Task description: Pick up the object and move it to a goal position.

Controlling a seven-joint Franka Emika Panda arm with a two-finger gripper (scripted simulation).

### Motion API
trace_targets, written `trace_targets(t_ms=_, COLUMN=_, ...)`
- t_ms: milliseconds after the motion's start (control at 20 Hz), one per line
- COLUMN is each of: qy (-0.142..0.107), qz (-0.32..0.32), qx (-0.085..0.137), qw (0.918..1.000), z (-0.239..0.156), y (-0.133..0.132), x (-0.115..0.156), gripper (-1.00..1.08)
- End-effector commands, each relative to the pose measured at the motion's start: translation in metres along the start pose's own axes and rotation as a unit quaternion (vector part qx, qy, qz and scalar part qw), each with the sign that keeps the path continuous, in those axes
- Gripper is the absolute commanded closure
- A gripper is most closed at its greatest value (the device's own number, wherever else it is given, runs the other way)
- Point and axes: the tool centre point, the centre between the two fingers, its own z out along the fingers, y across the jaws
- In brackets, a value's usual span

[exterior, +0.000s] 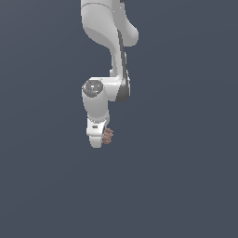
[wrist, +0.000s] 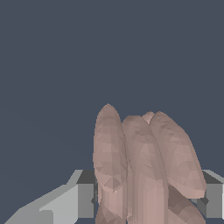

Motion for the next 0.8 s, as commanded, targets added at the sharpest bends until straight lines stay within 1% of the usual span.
trace_targets(t_ms=0, qy=0.000, qz=0.000, qx=0.001, qw=1.0000, z=0.001, y=-0.001, x=0.000, gripper=1.08)
trace_targets(t_ms=250, qy=0.000, qz=0.000, qx=0.000, qw=1.0000, z=0.000, y=0.000, x=-0.001, gripper=1.08)
trace_targets(t_ms=400, qy=0.000, qz=0.000, qx=0.000, qw=1.0000, z=-0.003, y=-0.002, x=-0.009, gripper=1.08)
trace_targets(t_ms=550, qy=0.000, qz=0.000, qx=0.000, qw=1.0000, z=-0.008, y=-0.005, x=-0.022, gripper=1.08)
trace_targets(t_ms=750, qy=0.000, qz=0.000, qx=0.000, qw=1.0000, z=-0.017, y=-0.010, x=-0.050, gripper=1.08)
